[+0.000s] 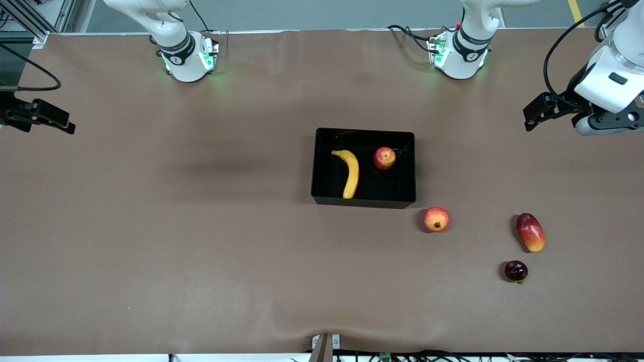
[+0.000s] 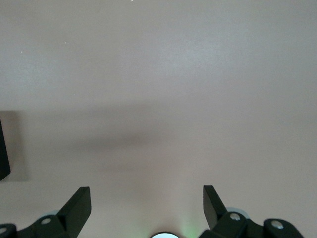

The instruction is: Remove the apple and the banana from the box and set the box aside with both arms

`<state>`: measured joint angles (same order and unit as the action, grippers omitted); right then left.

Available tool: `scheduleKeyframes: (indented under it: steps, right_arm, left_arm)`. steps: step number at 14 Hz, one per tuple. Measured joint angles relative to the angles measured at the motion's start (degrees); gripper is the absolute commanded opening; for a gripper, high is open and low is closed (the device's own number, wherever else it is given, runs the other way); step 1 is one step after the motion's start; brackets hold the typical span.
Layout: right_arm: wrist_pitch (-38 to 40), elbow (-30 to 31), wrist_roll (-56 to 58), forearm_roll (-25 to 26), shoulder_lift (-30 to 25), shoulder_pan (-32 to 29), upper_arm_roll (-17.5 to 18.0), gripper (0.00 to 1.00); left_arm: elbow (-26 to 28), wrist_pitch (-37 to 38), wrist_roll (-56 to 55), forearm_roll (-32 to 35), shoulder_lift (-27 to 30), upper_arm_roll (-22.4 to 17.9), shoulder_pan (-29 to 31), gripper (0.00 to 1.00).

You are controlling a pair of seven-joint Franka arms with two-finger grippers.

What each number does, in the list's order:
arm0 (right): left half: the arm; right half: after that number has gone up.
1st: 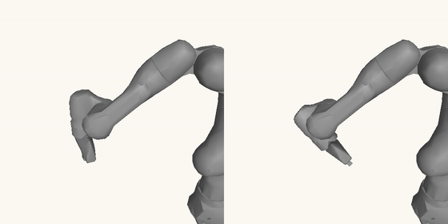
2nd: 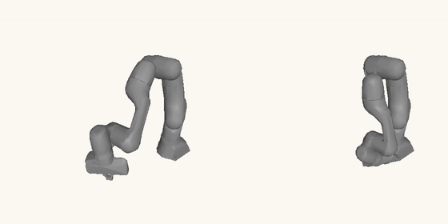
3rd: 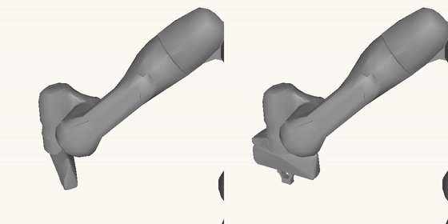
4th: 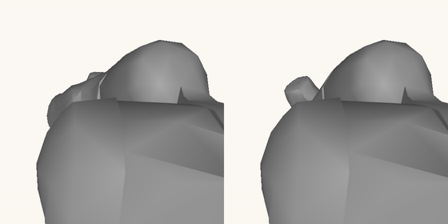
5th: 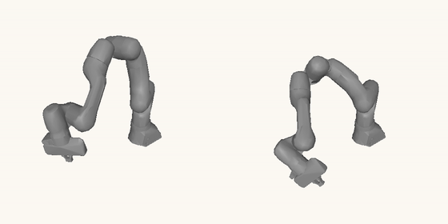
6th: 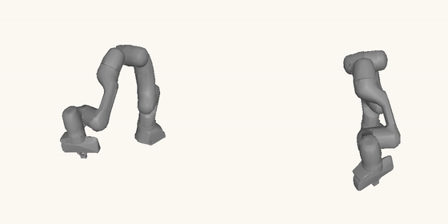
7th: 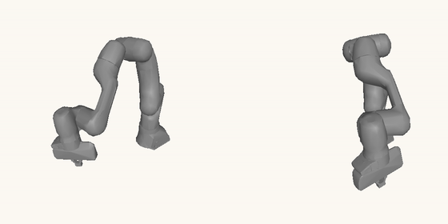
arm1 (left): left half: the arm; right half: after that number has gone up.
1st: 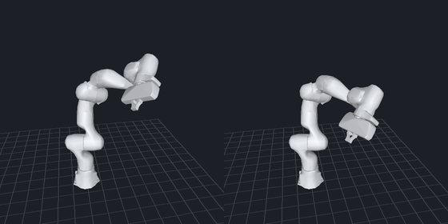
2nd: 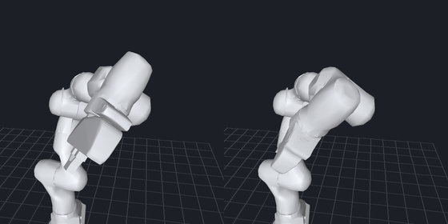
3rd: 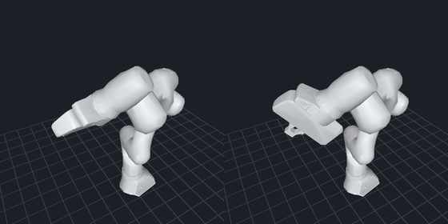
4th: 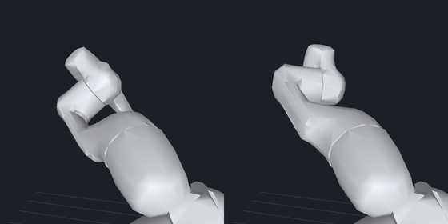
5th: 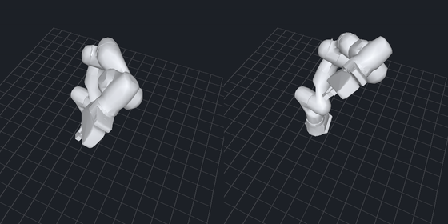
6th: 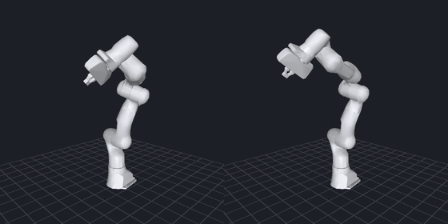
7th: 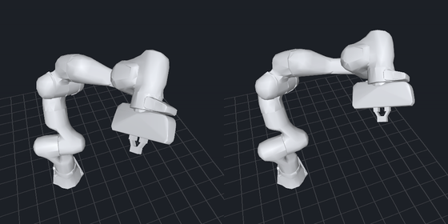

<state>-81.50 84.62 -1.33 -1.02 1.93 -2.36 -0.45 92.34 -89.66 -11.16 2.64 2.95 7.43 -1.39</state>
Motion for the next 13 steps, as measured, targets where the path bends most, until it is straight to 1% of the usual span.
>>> scheduleKeyframes:
  steps: [9,13]
  right_arm:
    - [0.02,0.00,0.00,0.00,0.00,0.10,0.17,1.00]
    - [0.36,0.01,0.00,0.00,0.00,0.13,0.44,1.00]
  left_arm:
    - [-0.88,-0.01,-0.10,0.00,-0.89,-0.02,0.00,1.00]
    - [-0.83,-0.01,-4.23,-0.94,-2.54,0.75,-0.85,1.00]
